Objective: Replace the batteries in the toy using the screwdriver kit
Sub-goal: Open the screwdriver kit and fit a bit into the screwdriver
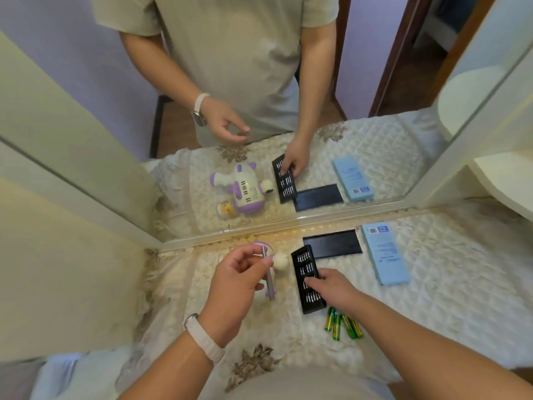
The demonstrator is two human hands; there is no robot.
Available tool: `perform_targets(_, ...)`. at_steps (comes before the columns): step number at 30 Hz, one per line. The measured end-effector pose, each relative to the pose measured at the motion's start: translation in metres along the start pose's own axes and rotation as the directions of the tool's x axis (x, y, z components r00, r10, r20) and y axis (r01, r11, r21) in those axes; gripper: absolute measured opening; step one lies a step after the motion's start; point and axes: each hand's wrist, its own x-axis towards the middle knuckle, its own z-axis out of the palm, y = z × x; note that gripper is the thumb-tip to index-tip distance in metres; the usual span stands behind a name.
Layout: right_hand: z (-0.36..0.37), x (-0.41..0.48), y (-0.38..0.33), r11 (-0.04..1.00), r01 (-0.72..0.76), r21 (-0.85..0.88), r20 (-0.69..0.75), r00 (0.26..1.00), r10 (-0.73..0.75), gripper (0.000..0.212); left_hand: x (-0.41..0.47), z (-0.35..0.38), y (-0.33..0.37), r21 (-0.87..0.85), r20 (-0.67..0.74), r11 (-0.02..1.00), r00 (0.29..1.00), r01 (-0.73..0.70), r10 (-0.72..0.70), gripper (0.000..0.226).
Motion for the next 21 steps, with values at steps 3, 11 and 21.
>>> perform_targets(3, 0.004, 0.013, 0.003, 0.999, 0.023, -0.027, 0.036, 0.999, -0.022, 0.009, 0.005, -0.005, -0.004, -0.015, -0.039, 1.0, 0.999, 0.018, -0.019, 0.016)
perform_targets(11, 0.001, 0.021, 0.009, 0.979, 0.009, -0.204, 0.127, 0.992, 0.018, 0.02, 0.011, -0.006, -0.012, -0.036, -0.089, 0.997, 0.994, 0.064, -0.067, 0.015)
perform_targets(21, 0.003, 0.005, 0.003, 0.753, 0.047, -0.657, 0.109, 0.993, 0.034, 0.024, -0.008, 0.006, -0.008, -0.026, -0.027, 0.999, 0.999, 0.022, -0.023, 0.013)
